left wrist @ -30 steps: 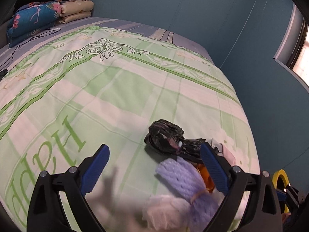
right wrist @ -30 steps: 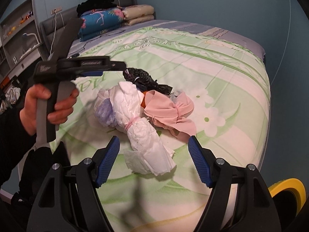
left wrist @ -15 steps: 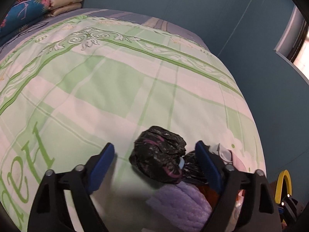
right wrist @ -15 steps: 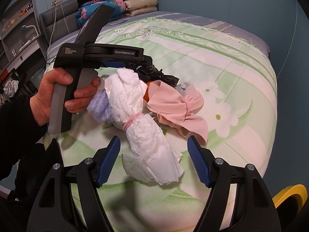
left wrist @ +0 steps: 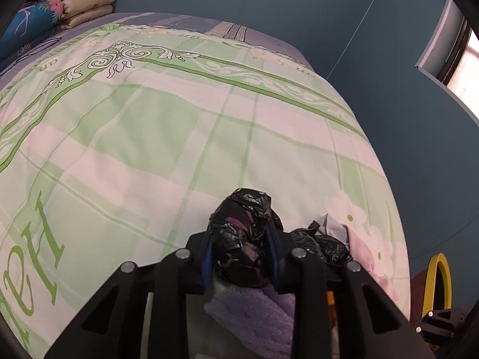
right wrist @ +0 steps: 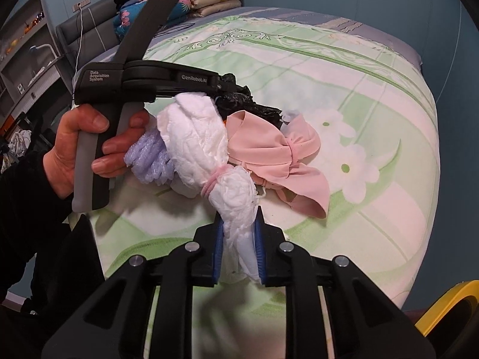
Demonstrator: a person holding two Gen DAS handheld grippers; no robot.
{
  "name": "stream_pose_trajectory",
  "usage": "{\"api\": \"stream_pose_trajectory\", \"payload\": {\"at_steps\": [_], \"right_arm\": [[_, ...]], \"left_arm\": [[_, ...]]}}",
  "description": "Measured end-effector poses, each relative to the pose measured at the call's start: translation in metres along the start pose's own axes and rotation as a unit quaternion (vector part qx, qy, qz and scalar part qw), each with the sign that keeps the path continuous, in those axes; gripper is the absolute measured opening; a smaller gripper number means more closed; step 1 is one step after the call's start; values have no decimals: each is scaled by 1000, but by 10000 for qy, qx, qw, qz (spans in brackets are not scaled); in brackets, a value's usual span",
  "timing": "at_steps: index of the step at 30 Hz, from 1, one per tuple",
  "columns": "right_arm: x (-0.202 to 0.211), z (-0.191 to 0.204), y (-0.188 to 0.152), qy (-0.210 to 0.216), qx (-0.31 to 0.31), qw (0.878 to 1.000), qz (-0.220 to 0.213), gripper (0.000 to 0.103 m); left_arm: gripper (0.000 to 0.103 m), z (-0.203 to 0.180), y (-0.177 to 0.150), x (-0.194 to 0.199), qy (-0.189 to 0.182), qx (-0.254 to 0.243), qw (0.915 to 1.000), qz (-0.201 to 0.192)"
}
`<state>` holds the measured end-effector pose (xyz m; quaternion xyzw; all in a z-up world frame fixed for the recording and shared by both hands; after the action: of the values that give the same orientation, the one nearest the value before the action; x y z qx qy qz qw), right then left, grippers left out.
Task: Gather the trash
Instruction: 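Grasp the second black bag with the left gripper while the right grasps the white tissue, then lift the black bag and white tissue and carry both over the yellow bin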
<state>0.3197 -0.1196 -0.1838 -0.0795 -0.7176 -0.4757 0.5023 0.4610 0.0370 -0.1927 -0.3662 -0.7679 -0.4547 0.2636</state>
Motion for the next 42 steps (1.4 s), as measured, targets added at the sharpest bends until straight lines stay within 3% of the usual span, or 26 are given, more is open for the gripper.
{"api": "stream_pose_trajectory", "payload": {"at_steps": [6,16,28,35,42], "right_arm": [[1,-14,3,-141,-234,9996,-14,17],[0,-37,19,-325,-477,9983,4,17],[-7,-89,38,-948,-732,9928,-24,17],[35,-102,54,-1330,-786,9864,-558,17],[97,-92,47,-1464,-716,9817,-989,17]], "left_arm": [[26,6,11,16,-136,308,9993,-168],[26,36,20,76,-265,777,9947,-626],[26,59,-2,147,-322,991,9890,-1049],[26,50,-15,185,-288,879,9869,-1322],[26,18,-30,214,-403,648,9854,-1521]]}}
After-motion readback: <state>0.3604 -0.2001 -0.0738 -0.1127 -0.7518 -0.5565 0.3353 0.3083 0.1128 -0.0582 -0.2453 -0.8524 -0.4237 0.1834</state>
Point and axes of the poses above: each gripper's, at about its wrist camera, not at the fingertips, and x roughly against the way its jaws point, z to its left, y to its top, the point moved 6 cm from there along -x, roughly the way its jaws point, and after that the axes turned 13 degrees about x, right-handed, at the moved point
